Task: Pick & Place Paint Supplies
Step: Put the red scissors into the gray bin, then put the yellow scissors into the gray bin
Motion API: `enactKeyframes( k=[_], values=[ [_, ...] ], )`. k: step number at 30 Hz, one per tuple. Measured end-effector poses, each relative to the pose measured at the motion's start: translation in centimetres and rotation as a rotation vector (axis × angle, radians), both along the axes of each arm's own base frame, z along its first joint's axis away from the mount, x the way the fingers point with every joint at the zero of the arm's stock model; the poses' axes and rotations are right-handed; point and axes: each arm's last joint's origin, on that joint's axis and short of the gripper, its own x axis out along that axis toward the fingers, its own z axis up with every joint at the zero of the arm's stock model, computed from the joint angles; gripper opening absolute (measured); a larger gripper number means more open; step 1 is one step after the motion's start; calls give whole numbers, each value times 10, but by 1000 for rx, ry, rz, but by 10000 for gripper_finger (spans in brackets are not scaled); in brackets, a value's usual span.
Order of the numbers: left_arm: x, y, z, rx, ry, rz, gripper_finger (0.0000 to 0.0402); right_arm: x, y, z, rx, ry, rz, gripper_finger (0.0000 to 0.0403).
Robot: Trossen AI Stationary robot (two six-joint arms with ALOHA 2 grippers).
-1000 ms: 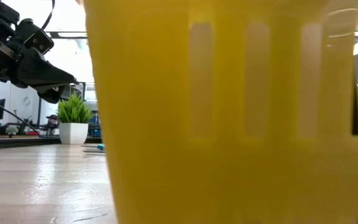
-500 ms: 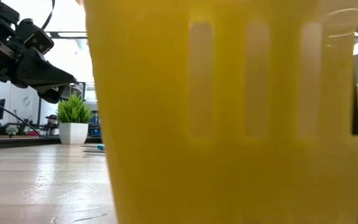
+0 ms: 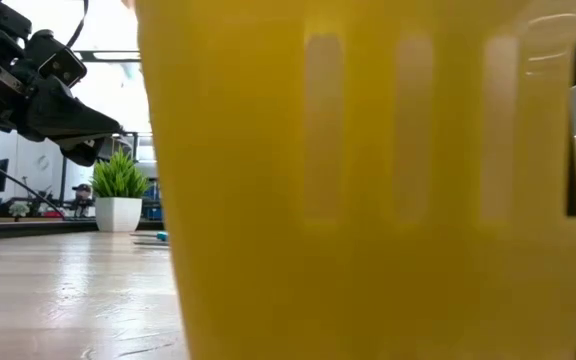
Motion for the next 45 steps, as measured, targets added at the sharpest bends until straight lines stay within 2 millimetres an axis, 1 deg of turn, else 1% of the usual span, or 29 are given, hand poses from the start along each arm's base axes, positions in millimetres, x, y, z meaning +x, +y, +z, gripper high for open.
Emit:
enactKeyframes(
  k=[4, 8, 12, 20, 30, 34, 39, 43, 45],
  values=[
    [0, 0, 0, 0, 0, -1, 0, 5, 3, -10, -6, 10, 1, 11],
    [0, 0, 0, 0, 0, 0, 0, 6, 4, -16, -13, 21, 1, 11],
    [0, 0, 0, 0, 0, -1, 0, 7, 5, -16, -10, 14, 6, 18],
    [0, 0, 0, 0, 0, 0, 0, 7, 5, -16, -8, 12, -11, 56],
    [0, 0, 0, 0, 0, 0, 0, 7, 4, -15, -7, 10, -18, 59],
    [0, 0, 0, 0, 0, -1, 0, 5, 3, -6, 3, -5, -18, 59],
    [0, 0, 0, 0, 0, 0, 0, -1, -1, 15, 26, -63, -20, 59],
    [0, 0, 0, 0, 0, -1, 0, -7, -9, 36, -8, -166, -40, 59],
    [0, 0, 0, 0, 0, 0, 0, -10, -14, 45, -42, -229, -88, 60]
  ],
)
